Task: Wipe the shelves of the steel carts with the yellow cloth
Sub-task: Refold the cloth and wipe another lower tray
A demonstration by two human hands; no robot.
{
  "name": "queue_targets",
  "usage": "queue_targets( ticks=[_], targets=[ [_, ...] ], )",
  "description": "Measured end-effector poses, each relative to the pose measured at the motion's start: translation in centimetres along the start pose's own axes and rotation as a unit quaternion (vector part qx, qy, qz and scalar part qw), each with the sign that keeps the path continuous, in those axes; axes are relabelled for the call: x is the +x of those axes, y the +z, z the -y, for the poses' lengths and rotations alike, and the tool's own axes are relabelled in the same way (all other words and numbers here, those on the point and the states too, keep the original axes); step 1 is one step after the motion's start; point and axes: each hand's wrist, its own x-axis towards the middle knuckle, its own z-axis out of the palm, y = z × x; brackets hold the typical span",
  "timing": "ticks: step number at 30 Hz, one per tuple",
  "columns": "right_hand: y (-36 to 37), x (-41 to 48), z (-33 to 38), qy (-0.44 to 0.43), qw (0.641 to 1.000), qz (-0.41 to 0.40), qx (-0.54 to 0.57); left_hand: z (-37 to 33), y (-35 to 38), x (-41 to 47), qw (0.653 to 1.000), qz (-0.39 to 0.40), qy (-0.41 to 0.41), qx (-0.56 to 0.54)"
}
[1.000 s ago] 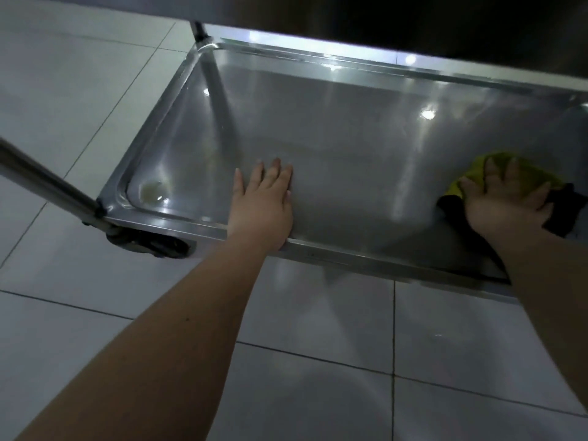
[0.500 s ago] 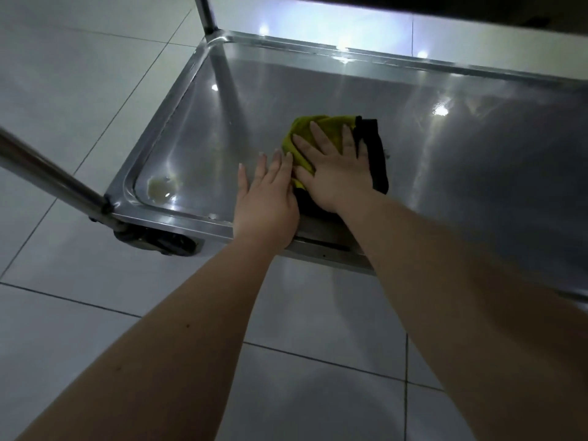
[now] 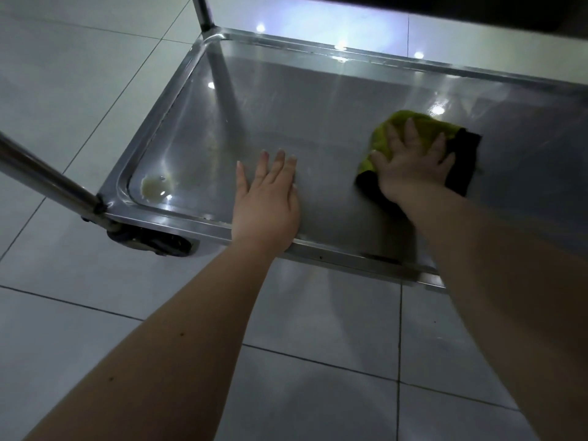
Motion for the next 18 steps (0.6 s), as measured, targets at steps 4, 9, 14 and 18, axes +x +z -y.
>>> queue_targets(
  ticks=[4, 9, 14, 18],
  targets=[
    [1.4, -4.7, 8.4, -0.205, 0.978, -0.006, -0.034, 0.2, -0.6, 0.1, 0.997, -0.005, 0.000, -0.076],
    [2.1, -9.6, 10.8, -0.291, 0.954, 0.024, -0.076, 0.8, -1.4, -0.1, 0.961, -0.049, -0.017, -0.273],
    [-0.9, -10.1, 7.4, -0.235, 0.895, 0.097, 0.368, 0.7, -2.3, 0.0, 0.941, 0.030, -0.021, -0.335],
    [-1.4, -10.3, 2.5, -0.119, 0.900, -0.002, 0.420, -0.8, -3.0, 0.8, 0.998, 0.041, 0.003, -0.039]
  ],
)
